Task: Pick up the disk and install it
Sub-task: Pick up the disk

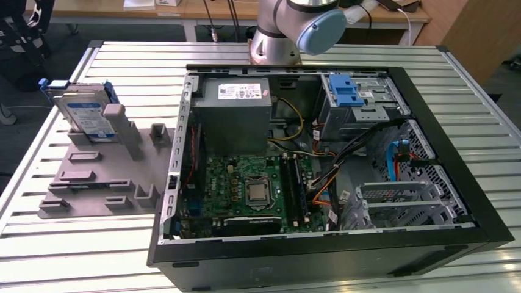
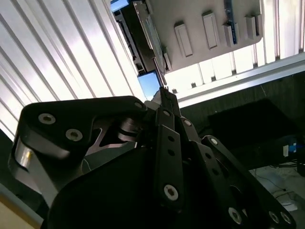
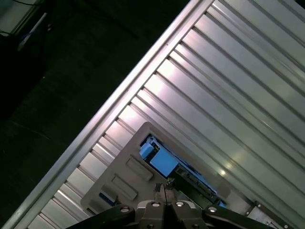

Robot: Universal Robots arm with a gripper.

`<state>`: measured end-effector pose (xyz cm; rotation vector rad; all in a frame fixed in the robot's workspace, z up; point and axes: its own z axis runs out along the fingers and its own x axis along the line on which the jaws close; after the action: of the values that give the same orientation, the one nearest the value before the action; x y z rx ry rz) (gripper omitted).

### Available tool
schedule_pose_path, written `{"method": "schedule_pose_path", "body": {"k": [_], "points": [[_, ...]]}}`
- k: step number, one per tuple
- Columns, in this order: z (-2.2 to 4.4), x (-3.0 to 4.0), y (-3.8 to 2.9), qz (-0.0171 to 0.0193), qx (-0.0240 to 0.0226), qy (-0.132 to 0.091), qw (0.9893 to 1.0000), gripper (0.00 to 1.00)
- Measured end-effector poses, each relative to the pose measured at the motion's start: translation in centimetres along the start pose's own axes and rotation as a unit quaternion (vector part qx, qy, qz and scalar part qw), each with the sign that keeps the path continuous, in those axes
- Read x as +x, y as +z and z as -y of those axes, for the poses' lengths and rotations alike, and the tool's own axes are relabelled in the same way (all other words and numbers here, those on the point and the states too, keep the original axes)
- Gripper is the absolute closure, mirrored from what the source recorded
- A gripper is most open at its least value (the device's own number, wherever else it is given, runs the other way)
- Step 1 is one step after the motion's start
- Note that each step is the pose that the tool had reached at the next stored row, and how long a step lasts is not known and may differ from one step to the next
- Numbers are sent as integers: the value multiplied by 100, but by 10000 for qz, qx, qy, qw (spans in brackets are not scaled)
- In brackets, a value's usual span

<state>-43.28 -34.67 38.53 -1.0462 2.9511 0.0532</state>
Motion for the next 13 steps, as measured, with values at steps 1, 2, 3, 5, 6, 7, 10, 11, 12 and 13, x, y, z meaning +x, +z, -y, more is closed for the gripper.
{"method": "schedule_pose_path", "body": {"k": [1, 2, 3, 5, 6, 7, 10, 11, 12, 13], "points": [[0, 0, 0, -2, -1, -45, 10000, 89], [0, 0, 1, -3, -2, -92, 10000, 89], [0, 0, 1, -4, -2, -134, 9999, 89], [0, 0, 2, -6, -4, -217, 9998, 89], [0, 0, 2, -7, -5, -260, 9997, 89], [0, 0, 2, -8, -6, -303, 9995, 89], [0, 0, 3, -12, -9, -445, 9990, 89], [0, 0, 3, -13, -9, -487, 9988, 89], [0, 0, 4, -15, -10, -568, 9984, 89], [0, 0, 4, -16, -11, -614, 9981, 89]]}}
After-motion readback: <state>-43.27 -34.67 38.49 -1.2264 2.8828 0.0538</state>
